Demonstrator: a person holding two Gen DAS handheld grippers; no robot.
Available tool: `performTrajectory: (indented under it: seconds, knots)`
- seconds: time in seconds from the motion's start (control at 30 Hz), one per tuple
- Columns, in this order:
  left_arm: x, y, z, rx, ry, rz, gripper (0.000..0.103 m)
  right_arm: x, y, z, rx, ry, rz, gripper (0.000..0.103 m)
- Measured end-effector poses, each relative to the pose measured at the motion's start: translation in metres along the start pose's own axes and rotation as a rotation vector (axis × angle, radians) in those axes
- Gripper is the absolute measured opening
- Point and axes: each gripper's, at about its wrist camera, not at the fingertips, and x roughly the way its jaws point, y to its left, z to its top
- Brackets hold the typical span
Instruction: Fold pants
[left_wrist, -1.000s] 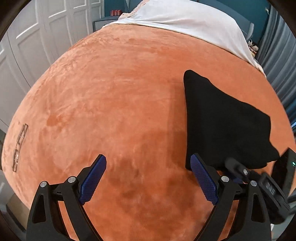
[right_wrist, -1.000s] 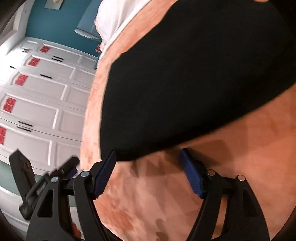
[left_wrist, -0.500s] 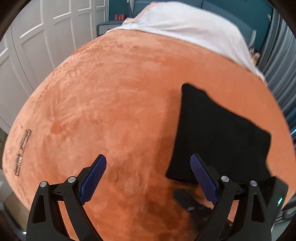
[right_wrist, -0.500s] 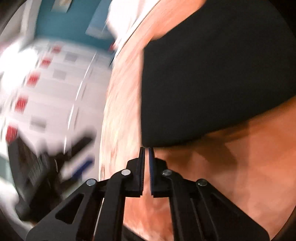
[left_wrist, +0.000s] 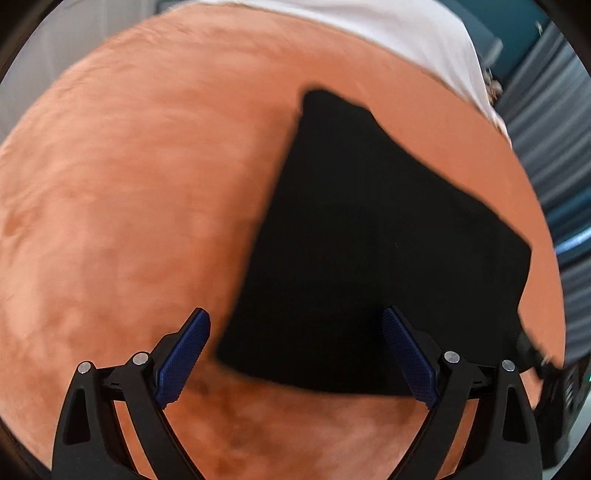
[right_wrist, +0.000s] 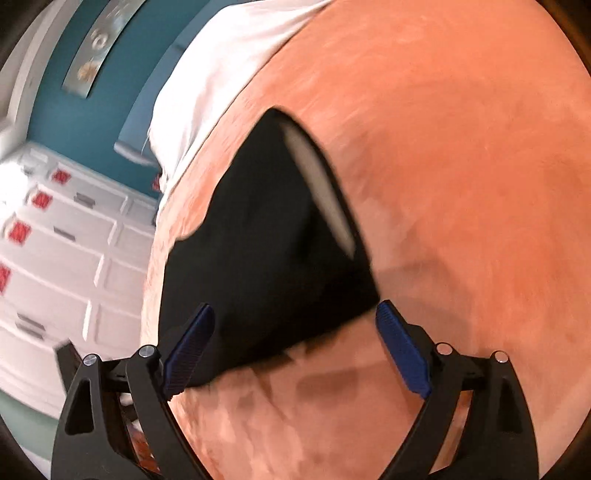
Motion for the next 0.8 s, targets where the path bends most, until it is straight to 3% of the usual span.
performTrajectory:
  seconds: [0.1,0.13,0.17,0.2,0.23,0.33,0.43,0.5,0.53,0.6,0.63,0.7,0.77,0.8]
  knots:
    - [0.021,0.002,0.010,-0.065,0.035,-0.030,0.094,0.019,-0.004,0.016,0.039,-0.028,0.047,0.090]
    - [0.023,0.005,0.015,-0.096,0.041,-0.063,0.090,0.029,0.000,0.020,0.027,-0.009,0.056,0.082]
    - [0.021,0.008,0.018,-0.121,0.040,-0.096,0.080,0.036,0.005,0.022,0.003,0.015,0.037,0.052]
    - [0.017,0.009,0.019,-0.127,0.040,-0.115,0.061,0.039,0.003,0.023,0.008,0.046,0.060,0.040]
    - [0.010,0.011,0.019,-0.127,0.037,-0.136,0.042,0.039,0.000,0.024,0.047,0.063,0.097,0.038]
    - [-0.022,0.011,0.009,-0.091,0.023,-0.202,0.030,0.022,0.007,0.023,0.036,0.109,0.155,0.033]
    - [-0.059,0.012,-0.015,-0.057,0.033,-0.232,0.030,-0.010,0.030,0.023,-0.047,0.158,0.187,0.033]
    - [-0.064,0.013,-0.032,-0.053,0.080,-0.232,0.033,-0.026,0.029,0.023,-0.090,0.192,0.161,0.034]
    - [-0.057,0.014,-0.041,-0.051,0.100,-0.197,0.041,-0.024,0.024,0.021,-0.122,0.219,0.108,0.038]
    - [-0.039,0.017,-0.046,-0.044,0.124,-0.107,0.047,-0.004,0.011,0.017,-0.216,0.269,-0.078,0.048]
    - [-0.036,0.020,-0.047,-0.060,0.134,-0.104,0.048,0.000,0.002,0.015,-0.215,0.274,-0.127,0.052]
    - [-0.050,0.023,-0.042,-0.086,0.086,-0.094,0.050,-0.021,0.003,0.020,-0.171,0.179,-0.106,0.052]
    - [-0.072,0.019,-0.036,-0.055,-0.002,-0.038,0.050,-0.051,0.024,0.024,-0.272,-0.007,-0.211,0.052]
    - [-0.084,0.011,-0.032,-0.002,-0.076,0.030,0.051,-0.063,0.043,0.024,-0.350,-0.094,-0.239,0.051]
